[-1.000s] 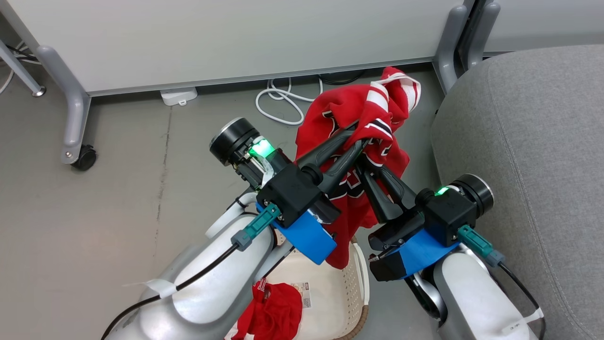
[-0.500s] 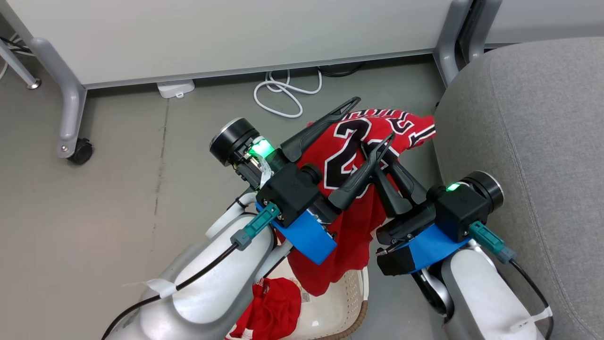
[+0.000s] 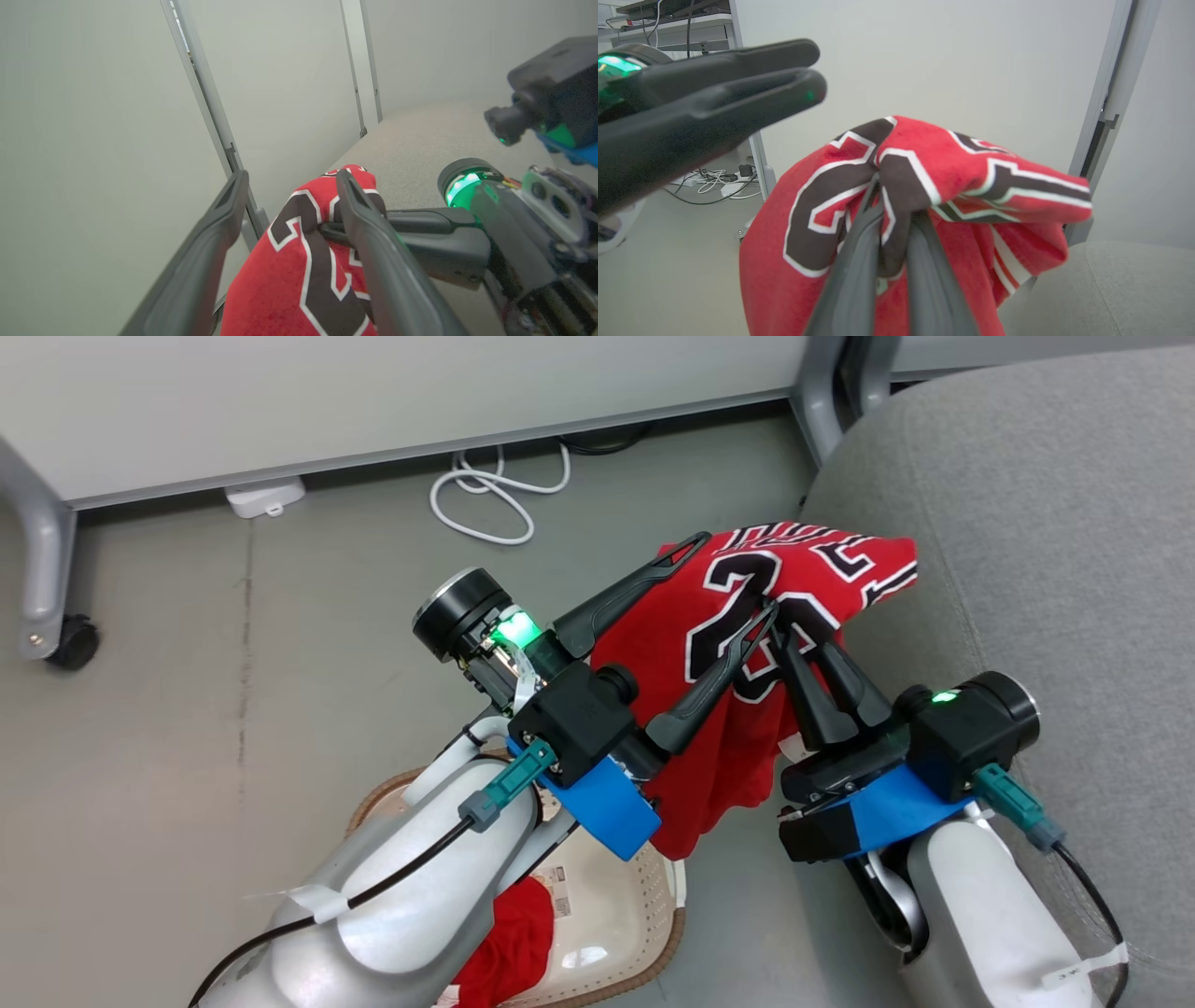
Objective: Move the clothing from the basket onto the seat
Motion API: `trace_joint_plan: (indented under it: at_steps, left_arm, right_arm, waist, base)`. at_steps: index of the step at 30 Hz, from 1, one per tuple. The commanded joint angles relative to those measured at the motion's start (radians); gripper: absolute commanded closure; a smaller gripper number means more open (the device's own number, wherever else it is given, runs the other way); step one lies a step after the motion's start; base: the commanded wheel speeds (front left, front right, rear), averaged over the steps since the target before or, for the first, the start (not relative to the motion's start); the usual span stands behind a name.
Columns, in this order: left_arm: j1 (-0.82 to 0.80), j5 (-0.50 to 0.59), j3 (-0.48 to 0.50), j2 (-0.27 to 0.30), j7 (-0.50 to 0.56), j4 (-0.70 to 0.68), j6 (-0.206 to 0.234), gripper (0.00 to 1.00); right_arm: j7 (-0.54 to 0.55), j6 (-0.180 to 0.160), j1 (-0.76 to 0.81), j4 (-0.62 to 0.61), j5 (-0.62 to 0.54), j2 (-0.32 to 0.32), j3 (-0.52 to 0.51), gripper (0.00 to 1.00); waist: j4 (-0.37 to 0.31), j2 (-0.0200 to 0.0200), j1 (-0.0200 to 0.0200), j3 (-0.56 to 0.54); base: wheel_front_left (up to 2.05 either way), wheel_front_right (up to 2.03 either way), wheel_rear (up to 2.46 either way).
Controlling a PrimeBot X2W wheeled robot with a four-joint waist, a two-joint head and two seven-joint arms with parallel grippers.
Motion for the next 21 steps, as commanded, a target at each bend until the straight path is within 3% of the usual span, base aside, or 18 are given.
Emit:
trace_joint_plan:
  at_steps: [1,21]
  left_arm:
    - [-0.012,-0.004,-0.005,0.005,-0.003,0.004,-0.002,0.0]
    - [-0.03,-0.024,-0.083,0.032,-0.003,0.043,-0.002,0.0]
  right_arm:
    - [-0.001,0.0,0.012,-0.008,-0.005,0.0,-0.011,1.0]
    - [-0.001,0.0,0.076,-0.043,0.001,0.0,-0.167,1.0]
  waist:
    - [-0.022,0.0,0.0,0.013]
    - [-0.202,0.0,0.0,0.066]
  base:
    - [0.0,0.0,0.0]
    - [0.0,0.0,0.0]
